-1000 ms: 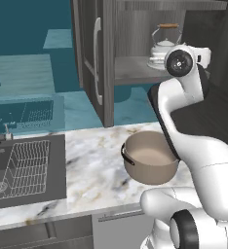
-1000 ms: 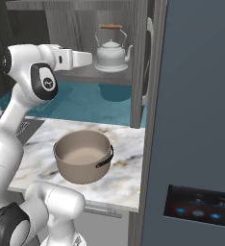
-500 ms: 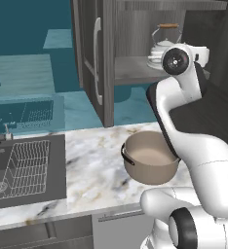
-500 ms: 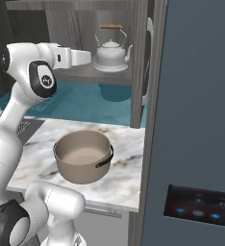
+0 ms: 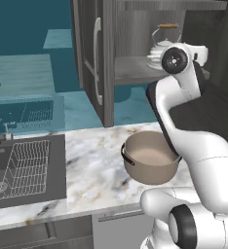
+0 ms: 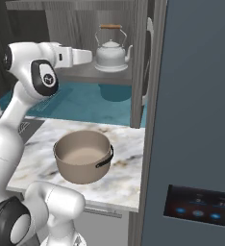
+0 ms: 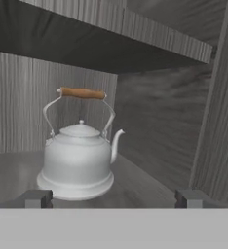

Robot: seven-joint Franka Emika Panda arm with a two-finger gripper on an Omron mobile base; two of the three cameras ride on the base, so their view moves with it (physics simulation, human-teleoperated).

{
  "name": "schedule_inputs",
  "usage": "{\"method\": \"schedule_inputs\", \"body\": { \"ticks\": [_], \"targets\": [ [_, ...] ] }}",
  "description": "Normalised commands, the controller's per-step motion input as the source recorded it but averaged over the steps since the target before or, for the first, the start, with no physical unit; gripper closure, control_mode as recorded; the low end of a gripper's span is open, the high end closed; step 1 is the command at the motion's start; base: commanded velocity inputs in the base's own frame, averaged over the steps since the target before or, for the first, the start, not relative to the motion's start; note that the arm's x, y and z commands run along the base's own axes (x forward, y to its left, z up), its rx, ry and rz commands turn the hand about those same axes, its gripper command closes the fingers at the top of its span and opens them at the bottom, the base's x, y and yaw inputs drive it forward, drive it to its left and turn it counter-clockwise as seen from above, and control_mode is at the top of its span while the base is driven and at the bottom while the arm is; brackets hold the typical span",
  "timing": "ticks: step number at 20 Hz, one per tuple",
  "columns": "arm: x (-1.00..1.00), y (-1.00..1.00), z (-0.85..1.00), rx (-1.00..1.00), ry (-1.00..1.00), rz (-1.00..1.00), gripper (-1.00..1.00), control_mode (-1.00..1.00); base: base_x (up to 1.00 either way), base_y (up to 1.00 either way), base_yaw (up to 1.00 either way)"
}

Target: Pick the kettle from the cabinet and place it on a stove burner. Then pick the pot from the counter and place it on another stove burner. Finally, turn both burners on.

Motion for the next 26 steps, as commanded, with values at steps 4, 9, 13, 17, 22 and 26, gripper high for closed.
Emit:
{"method": "schedule_inputs", "body": {
  "ticks": [4, 9, 13, 17, 22, 26],
  "targets": [
    [0.30, 0.07, 0.00, -0.03, 0.00, -0.03, -1.00, -1.00, 0.00, 0.00, 0.00],
    [0.29, 0.10, 0.00, -0.06, 0.00, -0.06, -1.00, -1.00, 0.00, 0.00, 0.00],
    [0.22, 0.07, 0.00, -0.05, 0.00, -0.07, -1.00, -1.00, 0.00, 0.00, 0.00],
    [0.06, 0.00, 0.00, 0.00, 0.00, -0.08, -1.00, -1.00, 0.00, 0.00, 0.00],
    [0.04, -0.02, 0.00, 0.00, 0.00, -0.09, -1.00, -1.00, 0.00, 0.00, 0.00],
    [0.02, -0.02, 0.00, 0.00, 0.00, -0.05, -1.00, -1.00, 0.00, 0.00, 0.00]
  ]
}}
